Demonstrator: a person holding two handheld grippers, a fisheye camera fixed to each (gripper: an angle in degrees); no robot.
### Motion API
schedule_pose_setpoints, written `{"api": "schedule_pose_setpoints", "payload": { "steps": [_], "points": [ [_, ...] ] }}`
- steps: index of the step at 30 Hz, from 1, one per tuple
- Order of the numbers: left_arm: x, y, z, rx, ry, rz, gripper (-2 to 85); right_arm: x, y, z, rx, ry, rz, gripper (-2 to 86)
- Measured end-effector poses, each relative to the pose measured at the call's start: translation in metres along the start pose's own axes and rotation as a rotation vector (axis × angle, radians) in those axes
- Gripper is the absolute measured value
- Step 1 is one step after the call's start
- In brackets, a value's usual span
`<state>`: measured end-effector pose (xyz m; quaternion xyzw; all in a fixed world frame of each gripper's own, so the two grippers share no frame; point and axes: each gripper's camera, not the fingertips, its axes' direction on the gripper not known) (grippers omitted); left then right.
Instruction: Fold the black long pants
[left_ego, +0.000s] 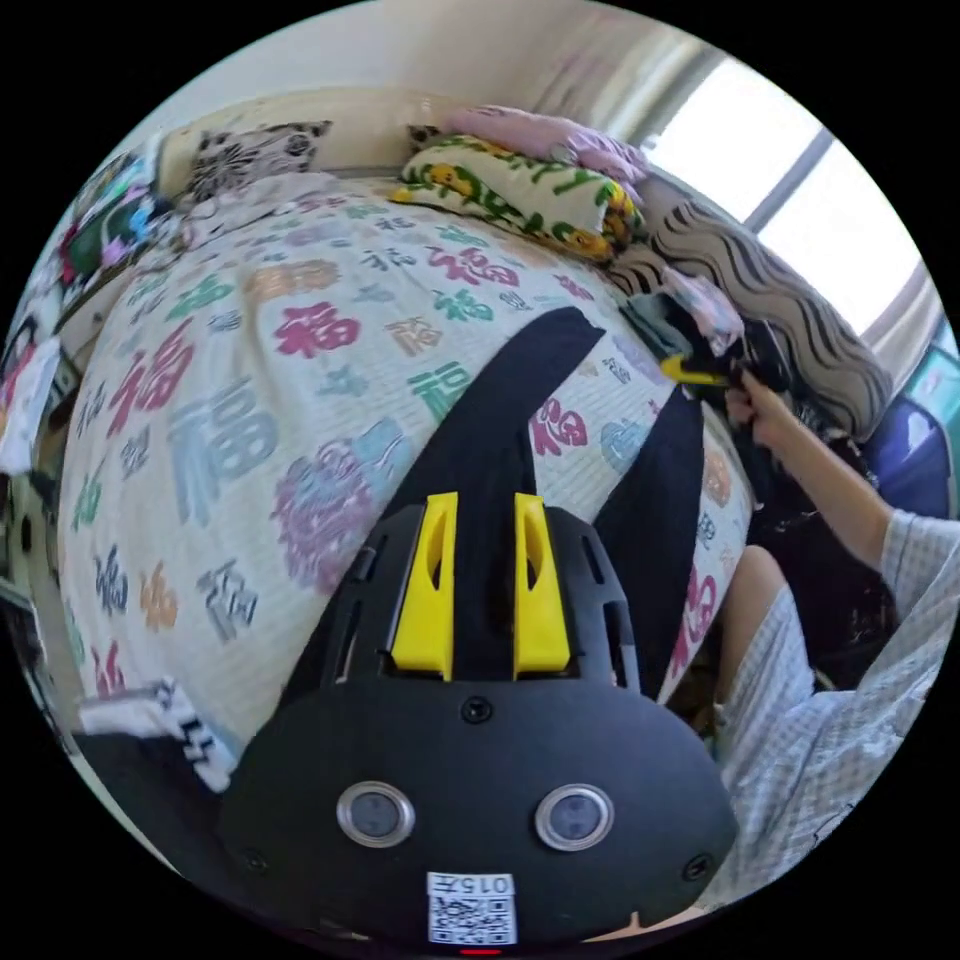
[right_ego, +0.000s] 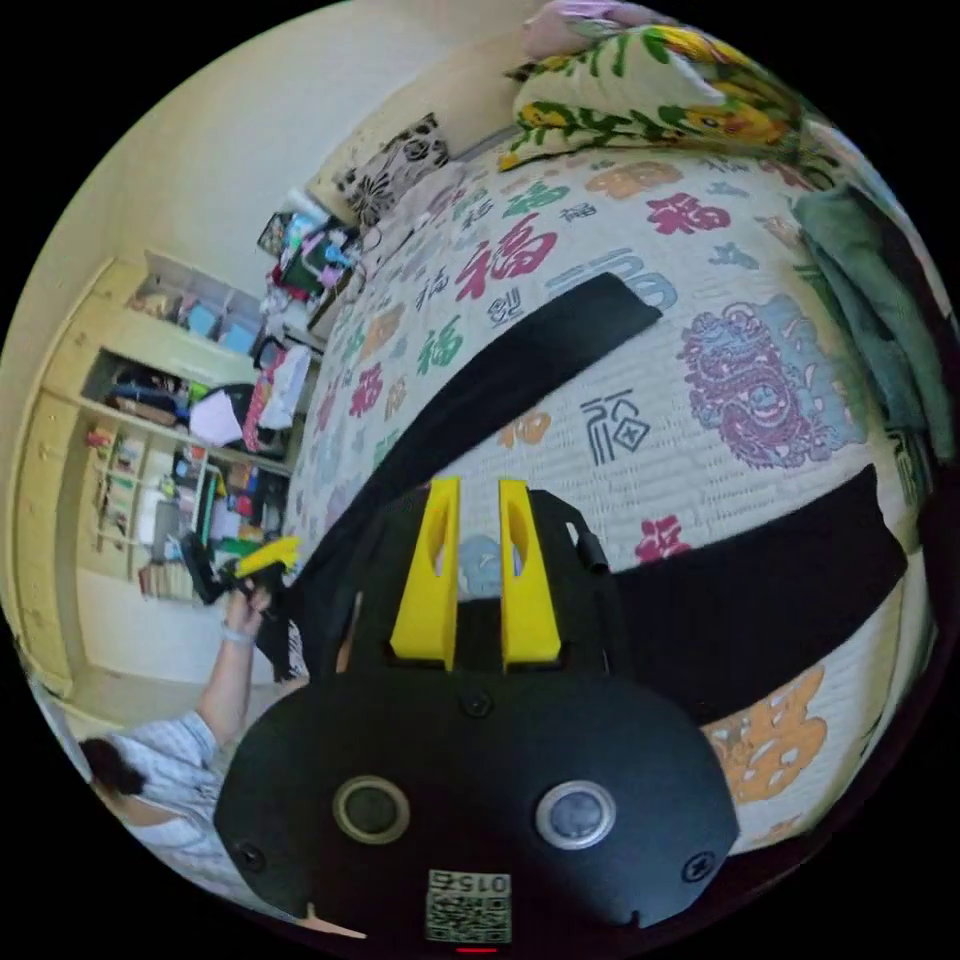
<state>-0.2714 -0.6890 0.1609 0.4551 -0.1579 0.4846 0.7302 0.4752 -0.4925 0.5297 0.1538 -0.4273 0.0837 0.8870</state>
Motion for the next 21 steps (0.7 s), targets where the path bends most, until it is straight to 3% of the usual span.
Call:
{"api": "schedule_pose_setpoints", "payload": {
  "steps": [5, 11, 18, 21],
  "points": [
    [-0.003, -0.02, 0.077, -0.13, -0.027, 0.082, 10.4, 0.097, -0.054, 0.034, 0.011, -0.085, 0.247, 7.3],
    [-0.029, 0.011, 0.099, -0.095, -0.084, 0.128, 5.5, 0.167, -0.068, 0.056, 0.047, -0.225, 0.374, 2.2],
    [-0.064, 0.046, 0.092, -0.038, 0.037, 0.104, 1.0, 0.163, -0.059, 0.024, 0.037, -0.061, 0.195, 0.7],
    [-0.067, 0.057, 0.088, -0.026, 0.026, 0.126, 0.5, 0.166, -0.048, 0.014, 0.045, 0.151, 0.19, 2.8]
  ]
}}
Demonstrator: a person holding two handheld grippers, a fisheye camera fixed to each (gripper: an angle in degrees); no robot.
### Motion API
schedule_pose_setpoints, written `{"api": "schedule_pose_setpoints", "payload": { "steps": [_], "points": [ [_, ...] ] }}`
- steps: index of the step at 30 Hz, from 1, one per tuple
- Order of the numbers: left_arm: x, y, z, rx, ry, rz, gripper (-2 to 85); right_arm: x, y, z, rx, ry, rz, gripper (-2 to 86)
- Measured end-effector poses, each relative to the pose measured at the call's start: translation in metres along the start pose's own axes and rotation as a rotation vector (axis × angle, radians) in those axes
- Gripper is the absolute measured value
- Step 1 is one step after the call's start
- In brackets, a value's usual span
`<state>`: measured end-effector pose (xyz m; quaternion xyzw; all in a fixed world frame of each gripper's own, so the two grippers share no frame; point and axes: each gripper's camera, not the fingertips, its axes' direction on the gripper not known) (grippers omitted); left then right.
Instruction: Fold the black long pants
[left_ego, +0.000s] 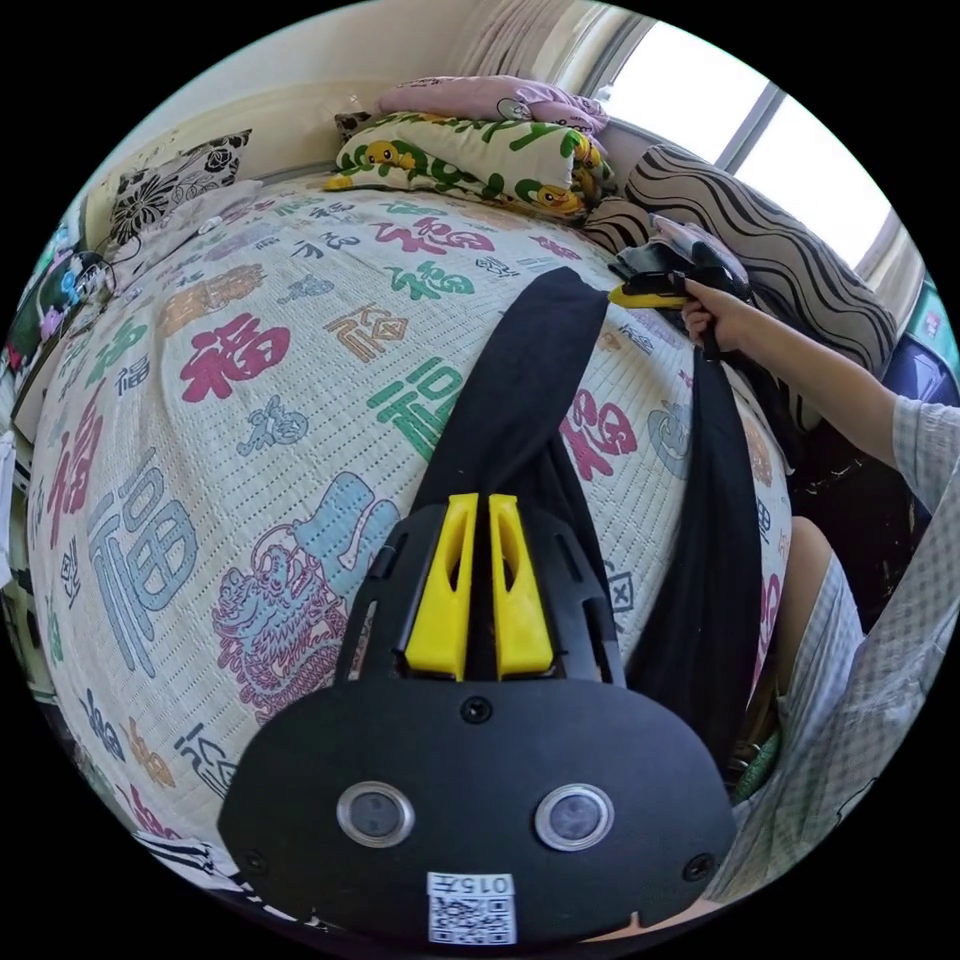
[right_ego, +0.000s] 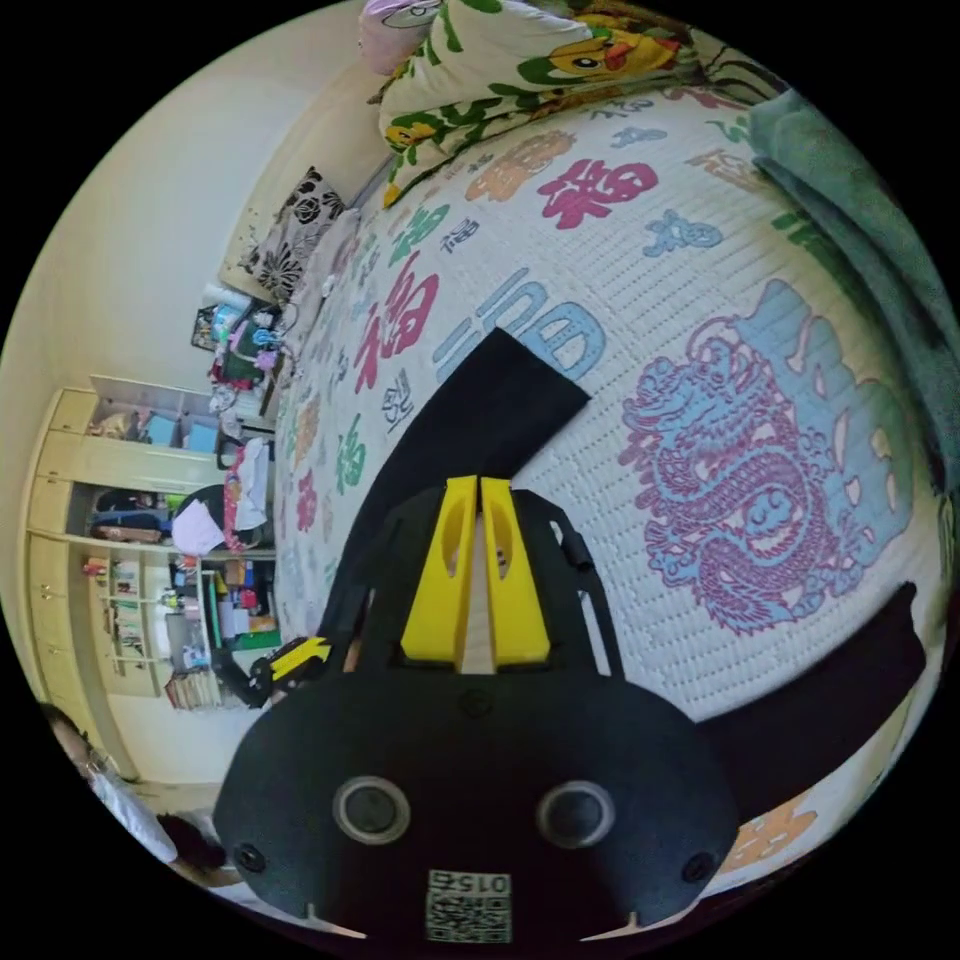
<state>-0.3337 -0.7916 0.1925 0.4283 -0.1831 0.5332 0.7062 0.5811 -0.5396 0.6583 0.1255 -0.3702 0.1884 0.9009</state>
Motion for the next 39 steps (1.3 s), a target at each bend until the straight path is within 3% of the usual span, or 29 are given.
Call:
{"api": "schedule_pose_setpoints", "payload": {
  "steps": [4, 10, 14, 18, 21, 23, 26, 30, 35, 39],
  "points": [
    [-0.005, 0.014, -0.006, 0.017, 0.009, -0.001, 0.3, 0.015, -0.003, 0.01, -0.047, -0.164, 0.034, 6.8],
    [-0.02, 0.035, -0.017, 0.05, 0.037, -0.035, 0.1, 0.008, -0.005, 0.019, -0.013, -0.187, 0.09, 0.7],
    [-0.037, 0.045, -0.045, 0.148, 0.041, -0.07, 0.3, -0.052, -0.026, -0.005, 0.031, -0.158, -0.06, 0.4],
    [-0.073, 0.058, -0.06, 0.206, -0.009, -0.245, 1.1, -0.142, -0.064, 0.013, 0.023, -0.136, -0.301, 3.2],
    [-0.089, 0.073, -0.059, 0.182, -0.045, -0.367, 3.4, -0.176, -0.077, 0.037, -0.069, -0.048, -0.349, 9.4],
    [-0.085, 0.083, -0.065, 0.196, -0.072, -0.385, 5.2, -0.18, -0.073, 0.03, -0.011, -0.033, -0.381, 9.9],
    [-0.058, 0.09, -0.073, 0.194, -0.068, -0.324, 5.8, -0.154, -0.066, 0.025, 0.043, -0.054, -0.328, 8.6],
    [-0.007, 0.08, -0.053, 0.091, 0.004, -0.167, 6.3, -0.102, -0.064, 0.06, -0.088, -0.081, -0.136, 8.5],
    [0.012, 0.086, -0.03, 0.009, -0.021, -0.148, 3.5, -0.092, -0.063, 0.089, -0.092, -0.238, -0.056, 8.5],
    [0.007, 0.091, -0.045, 0.008, 0.04, -0.181, 0.6, -0.099, -0.064, 0.089, -0.044, -0.279, -0.014, 2.6]
  ]
}}
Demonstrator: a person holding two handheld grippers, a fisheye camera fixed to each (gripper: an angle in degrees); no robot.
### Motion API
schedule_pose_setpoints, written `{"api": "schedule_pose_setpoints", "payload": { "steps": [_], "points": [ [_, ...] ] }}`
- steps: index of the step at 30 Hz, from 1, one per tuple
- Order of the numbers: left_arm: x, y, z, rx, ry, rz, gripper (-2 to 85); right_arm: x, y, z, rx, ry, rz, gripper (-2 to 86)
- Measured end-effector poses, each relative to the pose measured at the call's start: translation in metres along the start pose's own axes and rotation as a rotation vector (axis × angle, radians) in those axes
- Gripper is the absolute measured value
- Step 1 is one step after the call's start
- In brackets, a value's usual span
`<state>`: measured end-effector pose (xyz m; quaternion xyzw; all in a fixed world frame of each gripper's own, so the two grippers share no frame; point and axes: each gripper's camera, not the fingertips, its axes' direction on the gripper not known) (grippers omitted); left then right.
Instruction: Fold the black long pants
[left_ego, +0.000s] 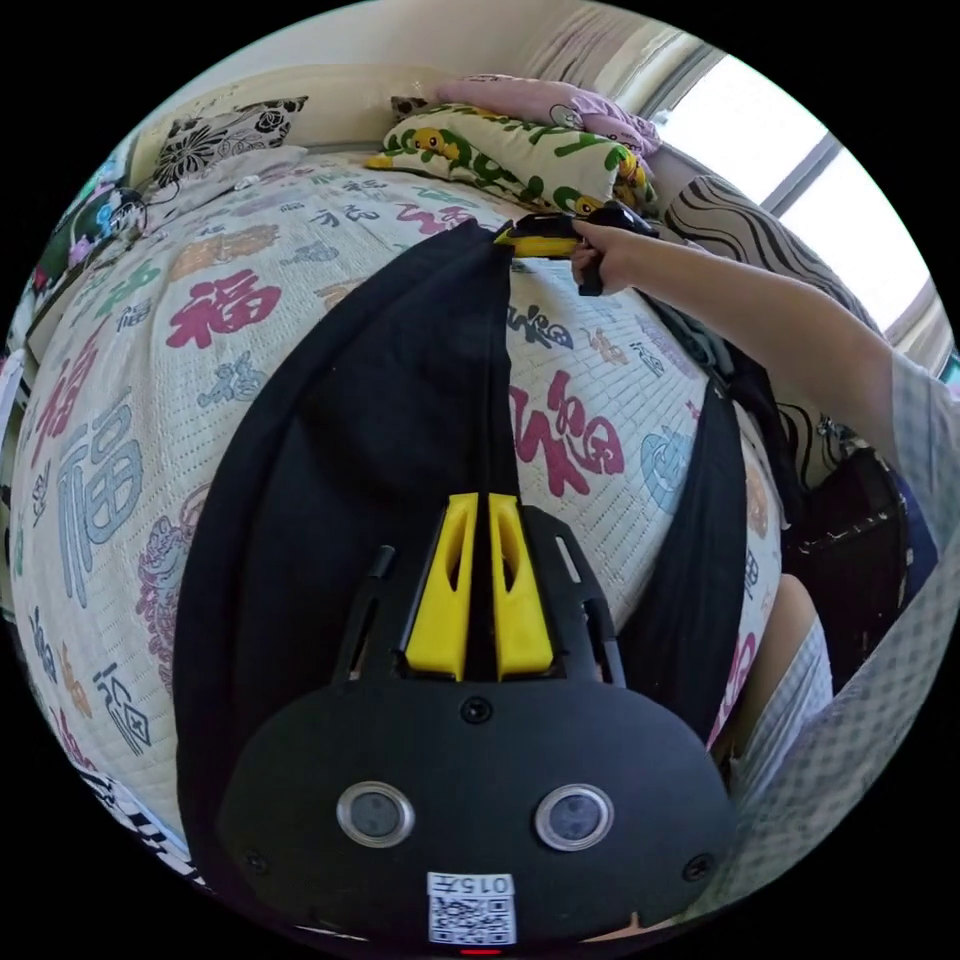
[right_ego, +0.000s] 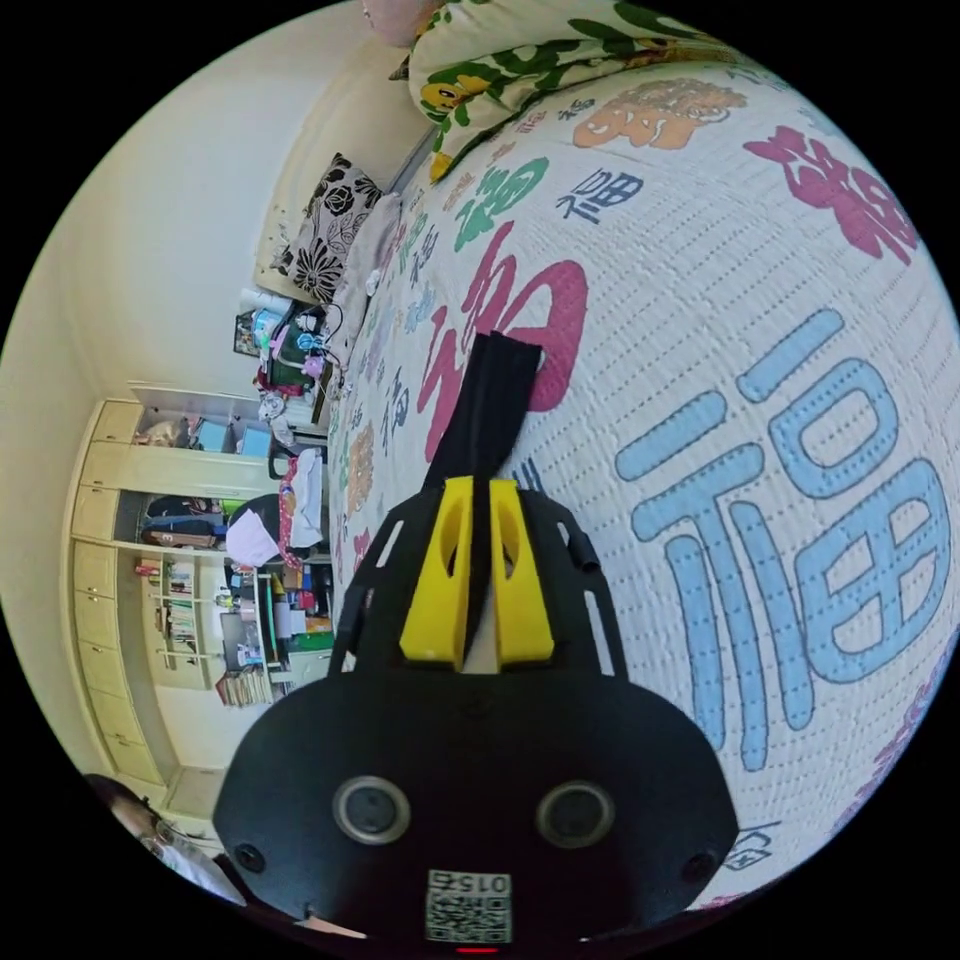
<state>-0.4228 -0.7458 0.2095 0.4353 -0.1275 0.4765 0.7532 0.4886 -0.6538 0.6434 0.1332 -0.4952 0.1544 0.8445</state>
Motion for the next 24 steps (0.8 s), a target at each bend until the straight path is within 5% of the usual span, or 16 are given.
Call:
{"api": "schedule_pose_setpoints", "payload": {
  "steps": [7, 12, 16, 20, 24],
  "points": [
    [0.034, 0.011, -0.039, 0.071, 0.12, 0.102, 0.1, -0.017, 0.026, -0.084, 0.023, 0.102, -0.097, 1.4],
    [0.066, 0.014, -0.021, -0.083, 0.127, 0.154, 2.7, 0.007, 0.057, -0.121, -0.098, 0.318, -0.028, 4.6],
    [0.071, 0.027, -0.066, -0.03, 0.186, 0.104, 5.8, 0.007, 0.108, -0.166, -0.032, 0.212, -0.044, 5.4],
    [0.048, 0.095, -0.151, 0.079, 0.253, -0.151, 6.3, -0.001, 0.215, -0.236, -0.01, 0.054, -0.113, 3.7],
    [0.018, 0.222, -0.232, 0.165, 0.092, -0.599, 7.1, 0.003, 0.339, -0.282, -0.055, 0.054, -0.102, 2.6]
  ]
}}
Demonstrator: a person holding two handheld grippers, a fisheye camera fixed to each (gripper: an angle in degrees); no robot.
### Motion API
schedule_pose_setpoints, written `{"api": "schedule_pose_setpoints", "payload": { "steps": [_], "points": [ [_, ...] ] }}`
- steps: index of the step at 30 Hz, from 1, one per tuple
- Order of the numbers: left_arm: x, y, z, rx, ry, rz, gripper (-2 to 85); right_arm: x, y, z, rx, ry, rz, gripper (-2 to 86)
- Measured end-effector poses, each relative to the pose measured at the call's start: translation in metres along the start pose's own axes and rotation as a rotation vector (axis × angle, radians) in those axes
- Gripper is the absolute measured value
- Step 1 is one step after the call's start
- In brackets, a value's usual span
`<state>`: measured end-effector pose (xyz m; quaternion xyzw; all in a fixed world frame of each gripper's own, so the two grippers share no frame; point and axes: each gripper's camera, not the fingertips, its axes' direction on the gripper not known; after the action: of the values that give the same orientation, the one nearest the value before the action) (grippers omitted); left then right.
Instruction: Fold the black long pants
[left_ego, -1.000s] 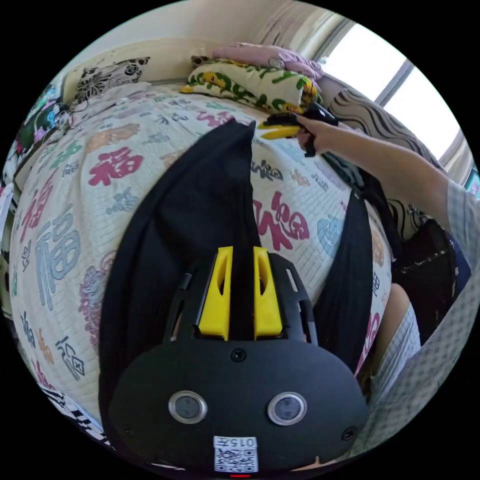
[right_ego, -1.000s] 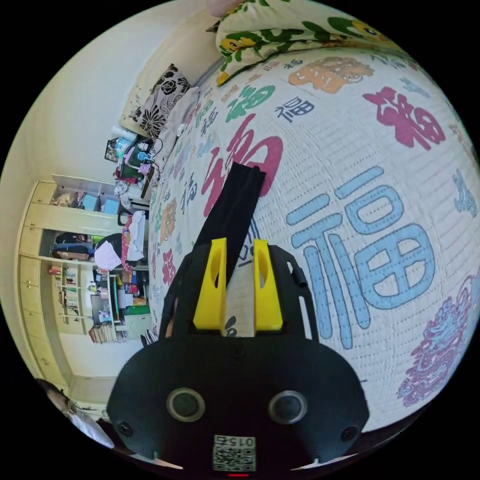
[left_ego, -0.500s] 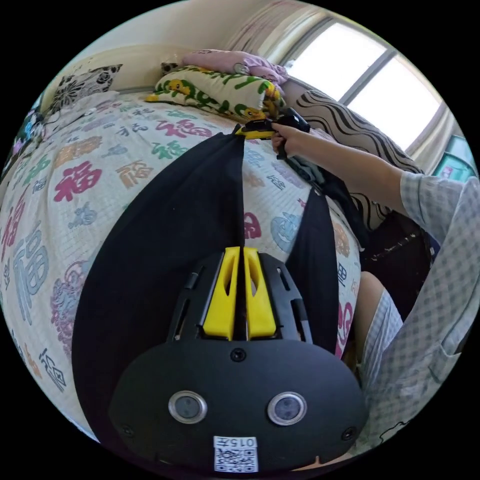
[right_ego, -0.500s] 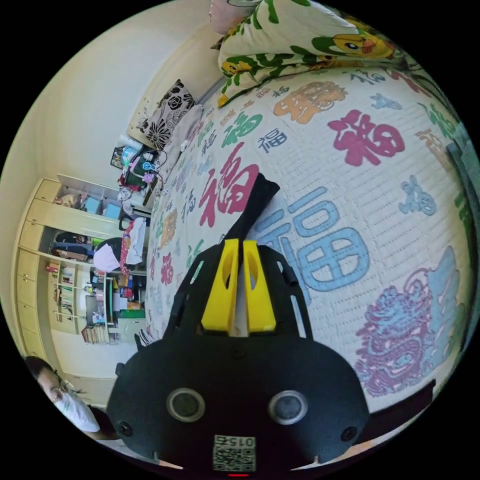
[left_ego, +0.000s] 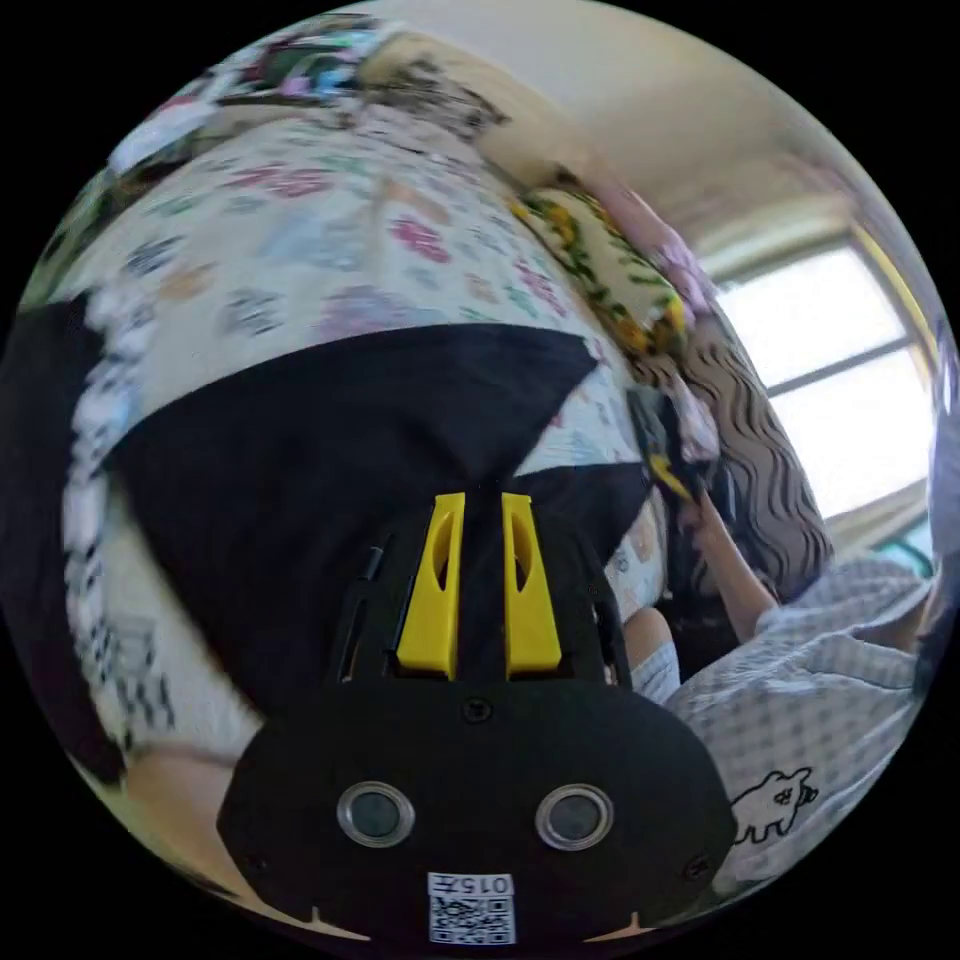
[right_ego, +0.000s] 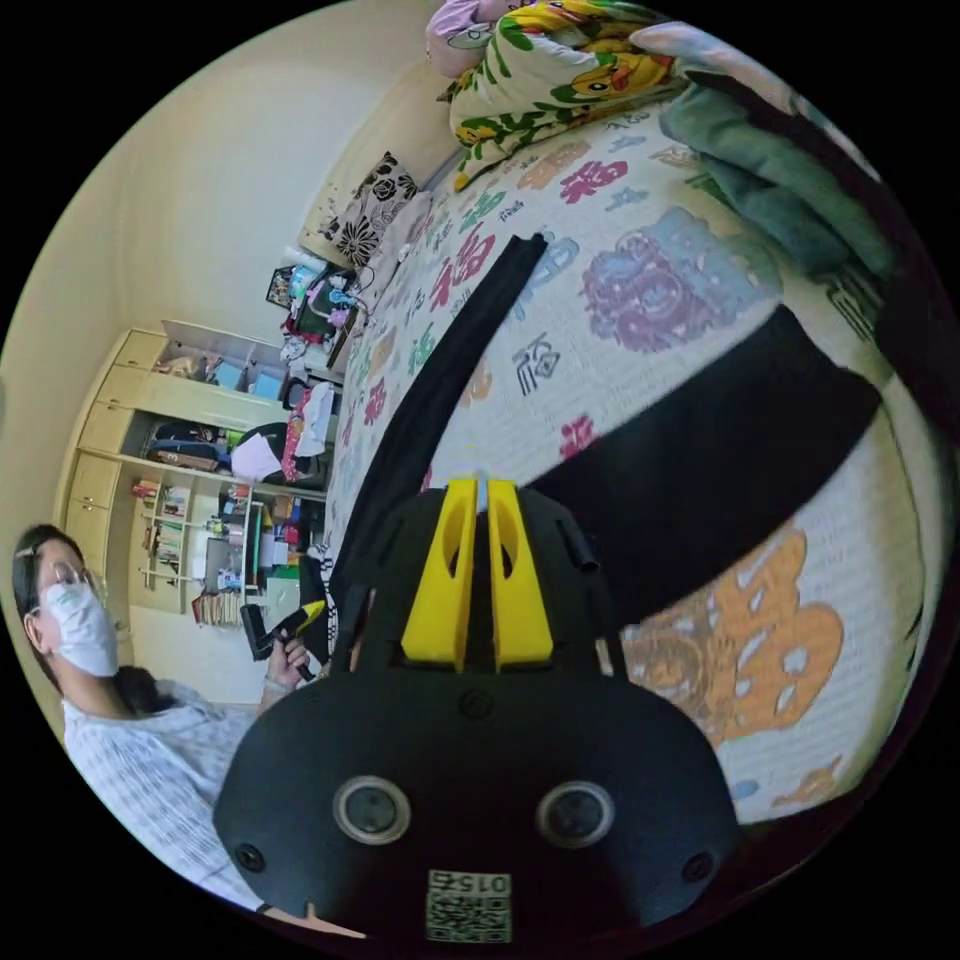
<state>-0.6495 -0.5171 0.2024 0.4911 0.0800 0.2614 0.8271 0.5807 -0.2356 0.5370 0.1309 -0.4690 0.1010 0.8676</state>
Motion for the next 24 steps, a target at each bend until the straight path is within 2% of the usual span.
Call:
{"api": "schedule_pose_setpoints", "payload": {
  "steps": [3, 5, 10, 14, 19, 22, 24],
  "points": [
    [-0.03, 0.06, -0.048, -0.007, -0.169, -0.172, 9.3, 0.001, 0.075, -0.003, -0.042, 0.03, 0.069, 4.3],
    [-0.034, 0.087, -0.062, -0.022, -0.208, -0.203, 10.4, -0.003, 0.108, 0.002, -0.07, 0.002, 0.094, 5.5],
    [-0.029, 0.116, -0.06, -0.071, -0.17, -0.265, 13.8, -0.027, 0.154, 0.027, -0.099, -0.075, 0.13, 6.7],
    [-0.021, 0.118, -0.033, -0.179, -0.116, -0.295, 14.3, -0.065, 0.177, 0.042, -0.151, -0.154, 0.115, 7.0],
    [-0.007, 0.122, -0.036, -0.211, -0.245, -0.294, 9.0, -0.101, 0.211, 0.021, -0.116, -0.257, 0.096, 6.6],
    [-0.011, 0.138, -0.06, -0.141, -0.17, -0.347, 4.0, -0.115, 0.228, -0.008, -0.092, -0.251, 0.08, 6.4],
    [-0.009, 0.162, -0.093, 0.013, -0.135, -0.392, 2.2, -0.12, 0.24, -0.041, -0.041, -0.25, 0.081, 6.3]
  ]
}}
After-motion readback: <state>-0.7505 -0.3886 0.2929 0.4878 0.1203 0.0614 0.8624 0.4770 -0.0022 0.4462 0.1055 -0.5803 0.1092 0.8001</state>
